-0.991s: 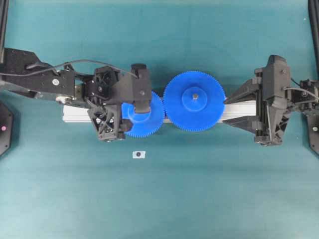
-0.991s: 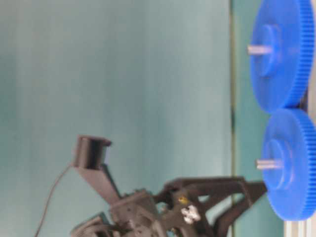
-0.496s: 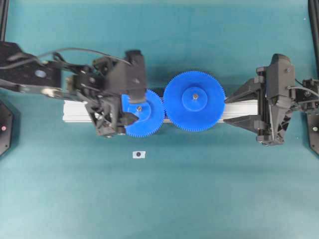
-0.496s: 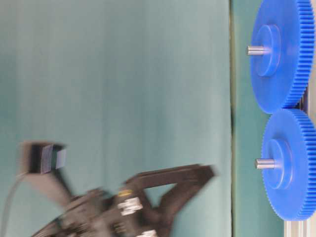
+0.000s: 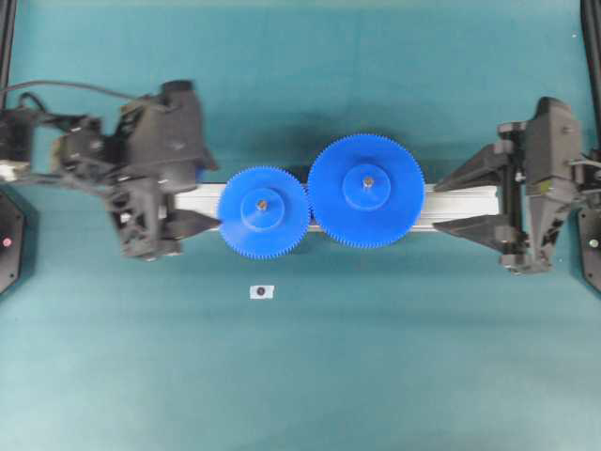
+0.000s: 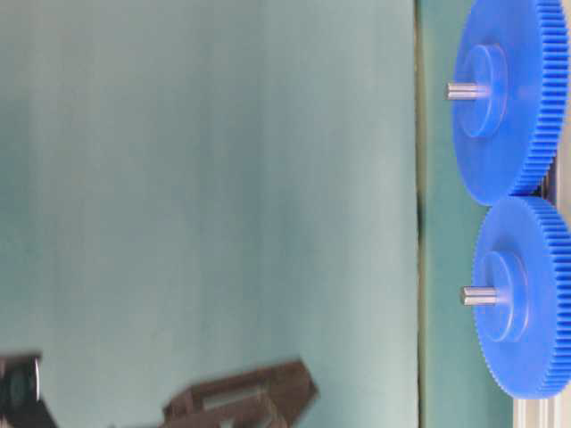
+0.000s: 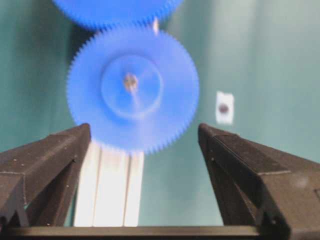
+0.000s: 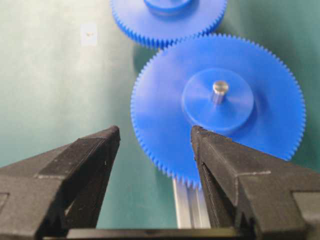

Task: Insert the small gear onto the shaft.

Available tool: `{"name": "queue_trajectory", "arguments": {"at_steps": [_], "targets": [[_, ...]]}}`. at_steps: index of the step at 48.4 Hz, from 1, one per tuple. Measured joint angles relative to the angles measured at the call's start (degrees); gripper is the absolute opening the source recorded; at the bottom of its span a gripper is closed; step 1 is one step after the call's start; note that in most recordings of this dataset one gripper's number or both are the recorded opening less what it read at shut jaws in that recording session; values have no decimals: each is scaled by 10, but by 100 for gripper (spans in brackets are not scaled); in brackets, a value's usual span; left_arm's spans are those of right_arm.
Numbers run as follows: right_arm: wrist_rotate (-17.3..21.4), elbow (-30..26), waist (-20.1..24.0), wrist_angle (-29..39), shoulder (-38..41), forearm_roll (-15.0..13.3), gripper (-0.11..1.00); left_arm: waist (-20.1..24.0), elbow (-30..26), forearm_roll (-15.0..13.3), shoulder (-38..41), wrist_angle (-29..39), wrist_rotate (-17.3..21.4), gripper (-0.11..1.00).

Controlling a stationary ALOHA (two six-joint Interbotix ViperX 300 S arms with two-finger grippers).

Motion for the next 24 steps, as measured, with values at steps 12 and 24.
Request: {"name": "queue_trajectory", "arguments": {"at_steps": [12,24], "targets": [[1,30,0,7,-69,-1,69,-4,26,1,-40,-1,0,88],[1,85,0,7,-168,0,69,-7,61,0,-66,-25,-11,88]]}}
